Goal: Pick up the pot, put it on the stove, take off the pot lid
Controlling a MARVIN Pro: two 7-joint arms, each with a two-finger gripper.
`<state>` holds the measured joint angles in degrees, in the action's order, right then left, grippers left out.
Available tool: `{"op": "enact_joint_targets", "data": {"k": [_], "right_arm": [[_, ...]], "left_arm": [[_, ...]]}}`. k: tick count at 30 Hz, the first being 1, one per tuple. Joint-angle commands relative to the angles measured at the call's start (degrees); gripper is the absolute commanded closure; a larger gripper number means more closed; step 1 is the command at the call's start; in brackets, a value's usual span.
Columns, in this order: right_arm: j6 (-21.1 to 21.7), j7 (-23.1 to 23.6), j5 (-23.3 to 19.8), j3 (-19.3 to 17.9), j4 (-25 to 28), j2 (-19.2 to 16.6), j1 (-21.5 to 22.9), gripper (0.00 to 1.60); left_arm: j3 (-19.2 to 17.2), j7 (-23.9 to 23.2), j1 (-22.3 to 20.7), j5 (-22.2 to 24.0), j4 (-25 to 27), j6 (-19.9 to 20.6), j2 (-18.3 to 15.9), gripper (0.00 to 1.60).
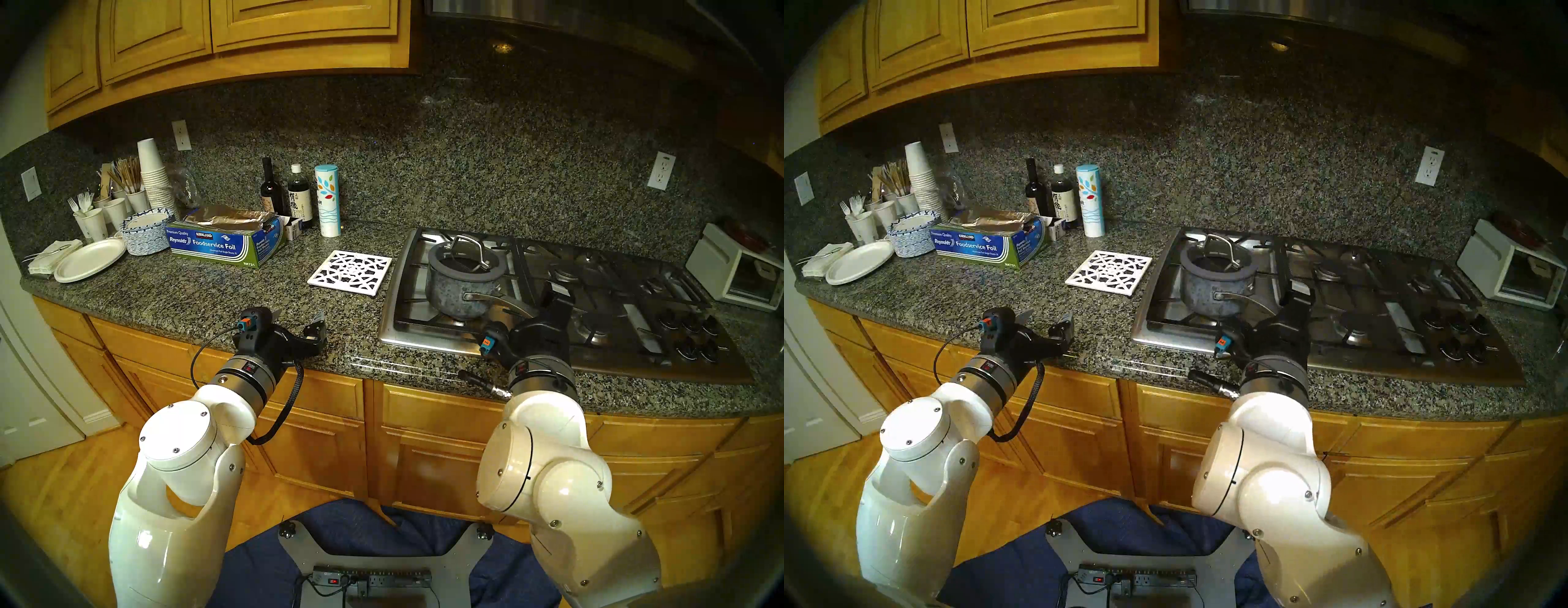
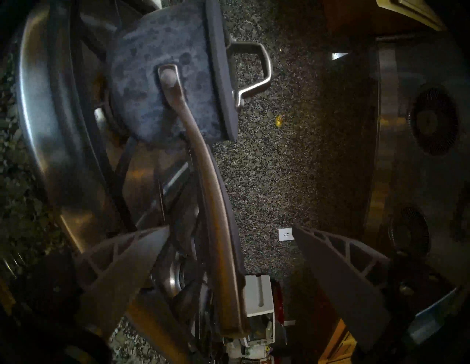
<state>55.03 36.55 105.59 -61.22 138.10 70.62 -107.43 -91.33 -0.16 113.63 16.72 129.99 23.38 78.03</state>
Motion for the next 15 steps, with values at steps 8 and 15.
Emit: {"op": "enact_joint_targets", "data": {"k": [8,15], "right_arm": [[0.0,-4.9,5.0,-1.7,1.9,-0.3,-3.3,0.00],[0.0,-6.3,6.3,-2.7,1.9,-0.2,-5.3,0.00]], "left_arm": [[-0.1,0.0,-1.0,-0.3,1.9,-0.7,0.3,0.00],[-0.1,-0.1,-1.0,-0.4,1.9,-0.7,0.4,0.00]]}}
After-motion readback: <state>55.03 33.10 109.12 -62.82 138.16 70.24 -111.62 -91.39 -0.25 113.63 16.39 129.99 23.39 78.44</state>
